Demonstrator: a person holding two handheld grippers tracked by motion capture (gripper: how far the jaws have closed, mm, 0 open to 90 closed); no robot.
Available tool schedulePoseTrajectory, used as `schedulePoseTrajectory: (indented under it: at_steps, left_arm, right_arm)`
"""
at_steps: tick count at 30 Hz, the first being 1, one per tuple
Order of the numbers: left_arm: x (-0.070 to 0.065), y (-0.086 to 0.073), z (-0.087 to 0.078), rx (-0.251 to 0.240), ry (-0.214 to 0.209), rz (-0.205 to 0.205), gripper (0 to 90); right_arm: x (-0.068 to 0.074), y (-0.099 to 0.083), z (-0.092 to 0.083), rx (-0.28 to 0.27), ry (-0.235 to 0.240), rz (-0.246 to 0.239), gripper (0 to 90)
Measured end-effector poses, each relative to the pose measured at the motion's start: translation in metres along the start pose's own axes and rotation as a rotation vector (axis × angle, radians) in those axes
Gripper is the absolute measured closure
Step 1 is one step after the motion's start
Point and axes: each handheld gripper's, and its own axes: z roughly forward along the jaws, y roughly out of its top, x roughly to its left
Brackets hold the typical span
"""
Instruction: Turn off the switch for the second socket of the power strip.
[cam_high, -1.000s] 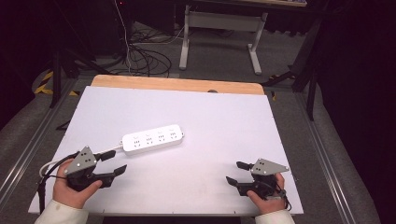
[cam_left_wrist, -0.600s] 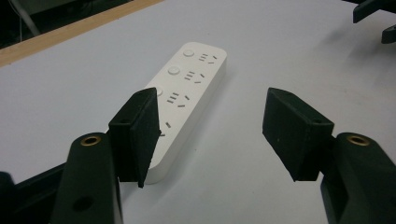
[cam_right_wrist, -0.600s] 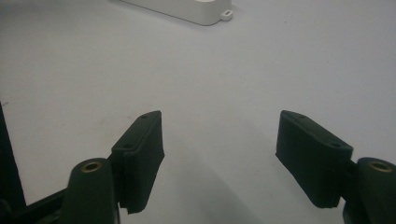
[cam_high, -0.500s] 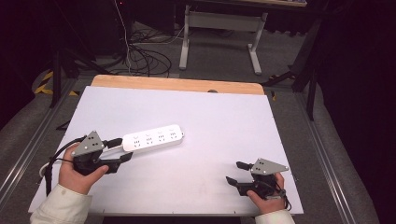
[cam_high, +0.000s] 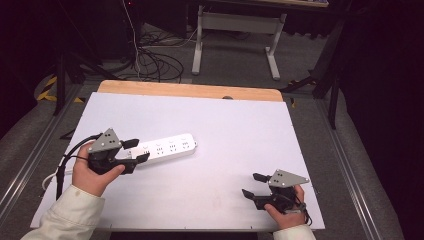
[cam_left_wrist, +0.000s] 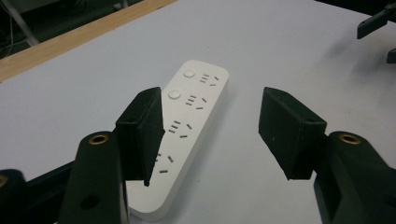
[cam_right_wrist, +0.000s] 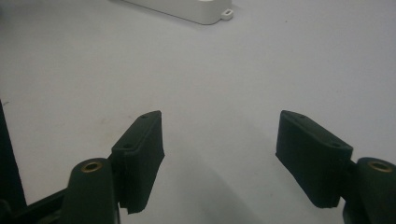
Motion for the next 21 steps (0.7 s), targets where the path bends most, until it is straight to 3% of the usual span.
schedulePoseTrajectory:
  at_steps: [21]
  left_arm:
    - [0.014,0.013,0.034,0.018,-0.026,-0.070,46.0]
  right_arm:
    - [0.000,0.000,0.000,0.001,0.007,-0.002,32.4]
